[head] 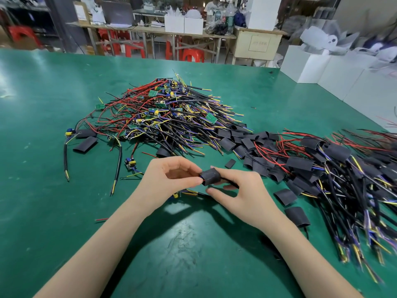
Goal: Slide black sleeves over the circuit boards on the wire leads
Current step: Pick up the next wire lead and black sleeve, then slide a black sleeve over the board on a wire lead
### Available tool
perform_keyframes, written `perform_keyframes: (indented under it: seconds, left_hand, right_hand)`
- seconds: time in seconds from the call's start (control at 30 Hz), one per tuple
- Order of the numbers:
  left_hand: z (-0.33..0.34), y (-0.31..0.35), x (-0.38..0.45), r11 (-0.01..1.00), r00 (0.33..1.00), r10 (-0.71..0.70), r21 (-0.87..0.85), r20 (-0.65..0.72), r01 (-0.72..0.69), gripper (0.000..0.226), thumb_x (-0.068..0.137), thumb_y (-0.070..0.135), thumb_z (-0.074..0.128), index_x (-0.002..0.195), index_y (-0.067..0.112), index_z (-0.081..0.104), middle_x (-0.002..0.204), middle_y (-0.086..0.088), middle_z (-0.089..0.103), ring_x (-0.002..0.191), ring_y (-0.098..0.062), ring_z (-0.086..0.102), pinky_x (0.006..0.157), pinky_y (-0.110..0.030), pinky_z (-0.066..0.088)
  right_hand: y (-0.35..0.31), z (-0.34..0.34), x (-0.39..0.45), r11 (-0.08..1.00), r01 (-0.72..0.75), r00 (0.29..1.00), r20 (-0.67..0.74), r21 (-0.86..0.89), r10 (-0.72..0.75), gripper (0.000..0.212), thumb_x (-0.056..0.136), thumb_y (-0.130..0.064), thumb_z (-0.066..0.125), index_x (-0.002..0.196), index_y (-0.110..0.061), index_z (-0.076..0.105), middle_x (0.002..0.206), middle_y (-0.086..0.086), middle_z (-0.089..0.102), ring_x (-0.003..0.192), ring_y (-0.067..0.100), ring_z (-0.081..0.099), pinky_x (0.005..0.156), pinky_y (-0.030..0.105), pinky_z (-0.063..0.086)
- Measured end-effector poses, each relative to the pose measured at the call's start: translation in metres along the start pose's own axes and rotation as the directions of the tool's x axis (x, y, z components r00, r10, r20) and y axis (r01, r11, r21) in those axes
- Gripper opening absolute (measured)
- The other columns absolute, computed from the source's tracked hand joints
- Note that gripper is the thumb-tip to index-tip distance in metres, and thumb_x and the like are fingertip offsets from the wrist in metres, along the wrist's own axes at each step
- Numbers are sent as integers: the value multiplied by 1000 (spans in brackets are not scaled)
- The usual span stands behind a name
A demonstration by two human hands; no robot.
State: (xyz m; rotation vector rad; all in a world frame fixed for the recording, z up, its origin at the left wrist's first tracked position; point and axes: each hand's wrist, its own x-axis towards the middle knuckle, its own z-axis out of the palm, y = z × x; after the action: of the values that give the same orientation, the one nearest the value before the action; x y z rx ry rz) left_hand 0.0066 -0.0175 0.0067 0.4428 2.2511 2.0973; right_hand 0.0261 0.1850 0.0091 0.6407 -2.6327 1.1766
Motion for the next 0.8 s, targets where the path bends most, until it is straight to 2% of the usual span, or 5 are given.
perform_keyframes:
  seconds: [0.3,0.43,0.57,0.67,0.8]
  left_hand:
    - [-3,-3,5,996,994,78,50,-82,-74,15,74,19,78,88,16,74,86,-5,75,78,-13,69,75,-19,54]
    - [-14,-6,10,975,957,168,185,-238,-125,10,84,13,73,92,18,74,90,4,75,83,-8,68,78,-14,50]
    - [-27,-9,15,960,895,203,260,-397,-102,12,86,4,70,92,13,74,91,1,75,82,-11,68,78,-15,51]
    - [-33,-10,16,948,879,203,312,-431,-66,15,87,5,68,89,18,74,91,6,74,81,-10,68,79,-18,52]
    - [-37,-10,16,903,871,196,428,-451,18,13,86,9,69,87,20,74,88,10,73,79,-13,65,79,-31,52]
  right_hand:
    - [-6,-19,4,991,99,964,-239,-87,-117,21,84,-21,72,105,-25,72,82,-16,69,54,2,44,57,9,32]
    - [2,-64,-2,979,-3,742,-657,-201,-133,28,85,-26,70,113,-26,66,86,-21,63,72,-14,55,73,4,38]
    - [36,-110,-13,860,-461,485,-874,-216,41,36,87,-40,55,117,-21,60,89,2,69,80,23,64,73,36,50]
    - [60,-119,-22,626,-711,537,-822,-320,190,44,88,-37,52,115,-4,62,112,26,59,104,48,50,80,48,42]
    - [59,-113,-24,601,-735,522,-829,-315,204,55,88,-35,54,131,0,48,139,26,40,127,48,33,97,57,30]
